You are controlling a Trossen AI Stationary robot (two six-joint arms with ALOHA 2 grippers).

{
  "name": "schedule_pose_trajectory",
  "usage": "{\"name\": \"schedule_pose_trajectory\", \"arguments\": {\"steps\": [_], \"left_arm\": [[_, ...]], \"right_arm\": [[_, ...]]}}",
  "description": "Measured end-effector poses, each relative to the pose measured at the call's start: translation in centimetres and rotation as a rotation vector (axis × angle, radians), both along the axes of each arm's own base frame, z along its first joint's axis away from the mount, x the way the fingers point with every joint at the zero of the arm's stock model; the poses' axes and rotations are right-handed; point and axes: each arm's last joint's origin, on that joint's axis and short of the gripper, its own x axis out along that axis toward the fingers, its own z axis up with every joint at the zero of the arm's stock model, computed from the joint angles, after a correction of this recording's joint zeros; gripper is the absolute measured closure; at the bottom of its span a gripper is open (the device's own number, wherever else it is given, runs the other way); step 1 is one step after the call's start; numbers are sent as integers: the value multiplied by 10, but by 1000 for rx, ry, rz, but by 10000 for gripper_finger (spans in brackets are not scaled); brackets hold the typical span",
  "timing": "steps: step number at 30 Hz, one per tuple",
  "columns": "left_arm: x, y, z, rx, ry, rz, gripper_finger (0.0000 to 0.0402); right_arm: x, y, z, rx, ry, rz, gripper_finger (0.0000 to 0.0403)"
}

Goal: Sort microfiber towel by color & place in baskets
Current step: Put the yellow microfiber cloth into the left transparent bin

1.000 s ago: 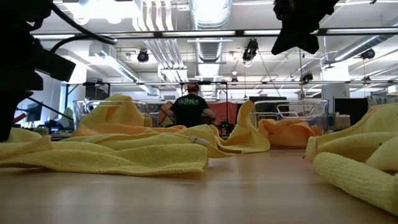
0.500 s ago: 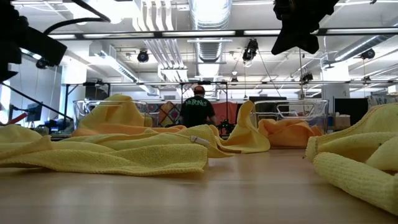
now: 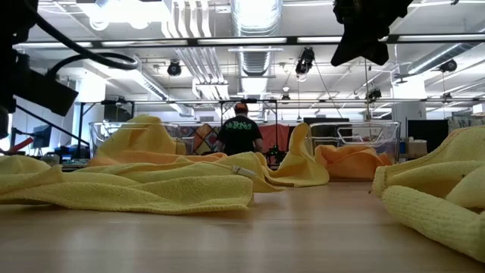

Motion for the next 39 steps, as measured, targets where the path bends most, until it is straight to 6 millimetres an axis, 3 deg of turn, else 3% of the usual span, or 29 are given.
{"name": "schedule_pose_trajectory", "arguments": {"steps": [7,19,29,39], "left_arm": [[3,-1,-7,-18,23,-24,195],[3,0,-8,-26,32,-56,391],[-5,4,18,-54,-33,-51,399],[-15,6,77,-60,-256,-83,401]], "right_arm": [[0,0,0,1,-1,-1,394],[0,2,0,0,0,7,394],[2,10,0,-23,3,32,394],[1,11,1,-61,8,19,394]]}}
